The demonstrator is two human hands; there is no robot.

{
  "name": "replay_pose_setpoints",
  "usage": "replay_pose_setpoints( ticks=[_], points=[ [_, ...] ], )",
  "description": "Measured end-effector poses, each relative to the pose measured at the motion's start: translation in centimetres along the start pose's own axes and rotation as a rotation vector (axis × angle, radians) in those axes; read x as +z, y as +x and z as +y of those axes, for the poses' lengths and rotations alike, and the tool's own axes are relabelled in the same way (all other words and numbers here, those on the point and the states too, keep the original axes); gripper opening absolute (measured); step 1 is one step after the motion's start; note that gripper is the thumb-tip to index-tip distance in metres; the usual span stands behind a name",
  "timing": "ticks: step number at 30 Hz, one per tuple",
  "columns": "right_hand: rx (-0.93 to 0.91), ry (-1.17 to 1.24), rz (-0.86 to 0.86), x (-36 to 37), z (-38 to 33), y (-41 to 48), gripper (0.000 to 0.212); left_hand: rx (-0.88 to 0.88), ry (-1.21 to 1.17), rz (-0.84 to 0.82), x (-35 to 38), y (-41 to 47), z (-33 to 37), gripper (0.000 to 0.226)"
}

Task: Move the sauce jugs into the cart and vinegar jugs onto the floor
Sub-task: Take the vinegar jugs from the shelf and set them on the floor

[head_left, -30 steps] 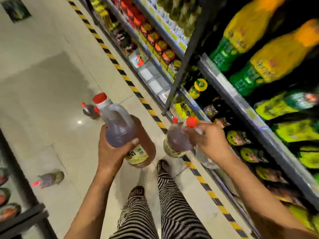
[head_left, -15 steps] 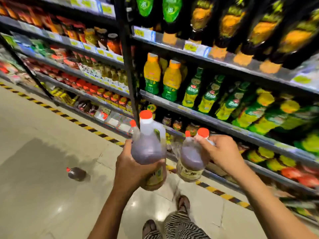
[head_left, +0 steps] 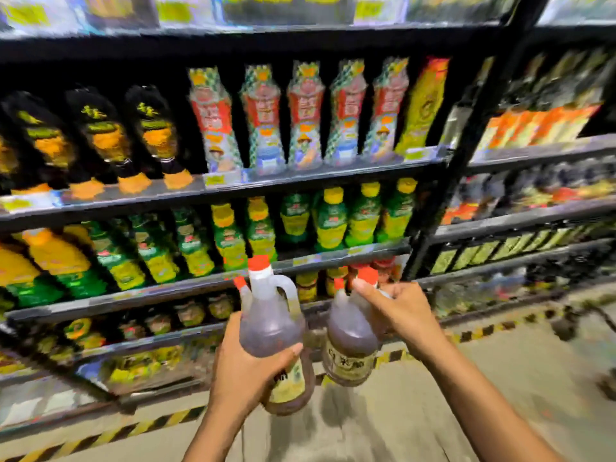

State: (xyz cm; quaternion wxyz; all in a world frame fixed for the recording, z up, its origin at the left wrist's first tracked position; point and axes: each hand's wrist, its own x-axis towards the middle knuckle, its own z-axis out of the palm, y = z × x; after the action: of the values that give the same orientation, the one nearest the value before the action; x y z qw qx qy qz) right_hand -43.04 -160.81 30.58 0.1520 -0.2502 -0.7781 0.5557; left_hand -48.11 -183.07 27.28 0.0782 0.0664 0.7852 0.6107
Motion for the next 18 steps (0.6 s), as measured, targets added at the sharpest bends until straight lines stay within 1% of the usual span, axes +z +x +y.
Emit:
replay_pose_setpoints(
  ticks=[2,4,6,11,13,16,18],
  points=[
    [0.036,-0.012,0.082,-5.4,1.8,1.1,0.059,-0.006,-0.008,-0.049,6.0,0.2,1.7,0.076],
    [0.044,-0.042,0.149,-10.6,3.0,2.2,0.057,0.012,-0.010,-0.102,11.6,0.7,3.3,0.088],
    [0.054,-0.056,0.207,-15.7,4.0,3.0,0.059,0.021,0.014,-0.154,16.7,0.9,5.2,0.095],
    [0.101,0.028,0.334,-26.5,7.1,5.4,0.061,0.074,0.063,-0.280,26.9,1.1,9.6,0.100],
    [0.130,0.069,0.368,-30.0,8.2,6.5,0.060,0.108,0.062,-0.328,30.7,1.5,10.8,0.096],
    [0.143,0.109,0.410,-34.5,9.5,8.6,0.058,0.146,0.085,-0.399,36.1,2.6,12.6,0.076],
    [0.149,0.116,0.445,-37.6,10.3,10.4,0.057,0.165,0.112,-0.445,39.6,3.8,13.6,0.069]
  ],
)
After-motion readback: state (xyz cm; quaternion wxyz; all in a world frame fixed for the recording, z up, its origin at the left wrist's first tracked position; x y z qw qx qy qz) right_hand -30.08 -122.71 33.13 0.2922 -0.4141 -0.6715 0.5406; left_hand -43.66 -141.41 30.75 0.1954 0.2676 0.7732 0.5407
